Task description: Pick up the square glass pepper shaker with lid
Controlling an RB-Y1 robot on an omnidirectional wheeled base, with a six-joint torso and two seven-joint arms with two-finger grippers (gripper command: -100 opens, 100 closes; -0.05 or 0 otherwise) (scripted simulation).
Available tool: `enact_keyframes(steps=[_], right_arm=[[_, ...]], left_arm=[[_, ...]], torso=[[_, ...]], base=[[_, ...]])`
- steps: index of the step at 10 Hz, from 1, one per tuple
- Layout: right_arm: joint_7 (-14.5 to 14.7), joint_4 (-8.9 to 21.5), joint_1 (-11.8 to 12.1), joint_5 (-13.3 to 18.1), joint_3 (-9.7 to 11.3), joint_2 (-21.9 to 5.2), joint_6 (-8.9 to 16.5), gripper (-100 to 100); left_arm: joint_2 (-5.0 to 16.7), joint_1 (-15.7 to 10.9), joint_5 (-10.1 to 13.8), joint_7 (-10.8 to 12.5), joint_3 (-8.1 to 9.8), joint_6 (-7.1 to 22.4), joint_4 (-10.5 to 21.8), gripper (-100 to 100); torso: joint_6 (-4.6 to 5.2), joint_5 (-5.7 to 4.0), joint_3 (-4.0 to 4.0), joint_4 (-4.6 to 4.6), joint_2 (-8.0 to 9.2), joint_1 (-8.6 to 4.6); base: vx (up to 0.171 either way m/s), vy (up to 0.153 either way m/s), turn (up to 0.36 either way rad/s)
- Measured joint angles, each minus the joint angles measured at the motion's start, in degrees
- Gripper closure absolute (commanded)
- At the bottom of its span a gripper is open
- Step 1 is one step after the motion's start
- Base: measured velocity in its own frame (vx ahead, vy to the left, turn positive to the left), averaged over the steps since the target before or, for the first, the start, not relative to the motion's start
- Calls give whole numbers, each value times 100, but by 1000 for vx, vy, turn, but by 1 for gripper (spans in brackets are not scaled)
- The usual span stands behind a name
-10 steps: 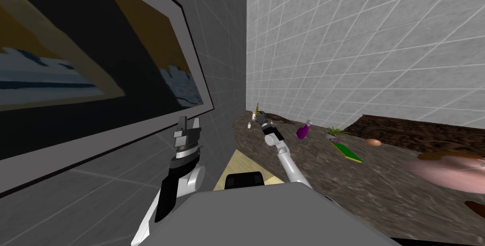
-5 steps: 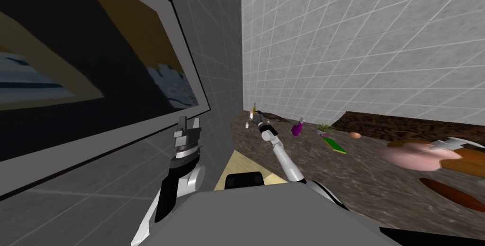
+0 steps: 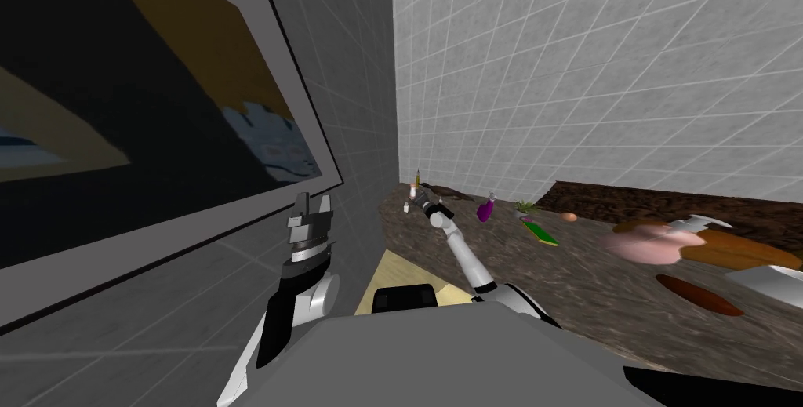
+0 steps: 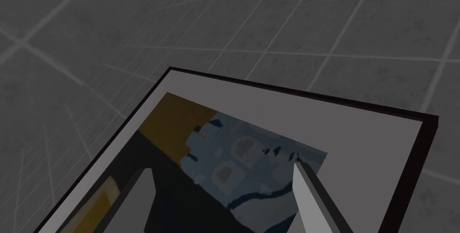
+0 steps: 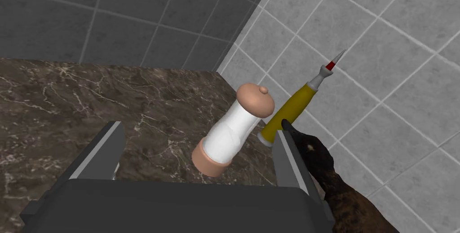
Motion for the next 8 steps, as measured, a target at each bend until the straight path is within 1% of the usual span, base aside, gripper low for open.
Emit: enact_keyframes(steps=[1, 2, 3, 4, 5, 6, 8], right_arm=[[-83, 133, -82, -56, -4, 7, 106, -100], [-199, 309, -237, -160, 4, 21, 251, -100], [-283, 408, -270, -211, 14, 28, 353, -100], [-379, 556, -372, -359, 66, 13, 453, -100], [-430, 763, -467, -475, 111, -5, 492, -100], [-544, 929, -583, -536, 116, 27, 621, -100], [-757, 1178, -736, -628, 125, 65, 864, -100]], left_arm=[[0, 0, 0, 0, 0, 0, 0, 0], [0, 0, 0, 0, 0, 0, 0, 0], [0, 0, 0, 0, 0, 0, 0, 0], [0, 0, 0, 0, 0, 0, 0, 0], [0, 0, 0, 0, 0, 0, 0, 0], [0, 0, 0, 0, 0, 0, 0, 0], [0, 0, 0, 0, 0, 0, 0, 0]], torso=[[-1, 0, 0, 0, 0, 0], [0, 0, -1, 0, -1, -1], [0, 0, 0, -1, 0, -1], [0, 0, 0, 0, -1, -1], [-1, 0, -1, -1, -1, -1], [0, 0, -1, 0, -1, -2], [0, -1, -1, -1, -2, -3]], base=[[11, 0, -99], [9, 2, -54], [11, 0, -90], [10, 1, -44], [11, -2, -89], [11, 0, -37], [14, -4, -57]])
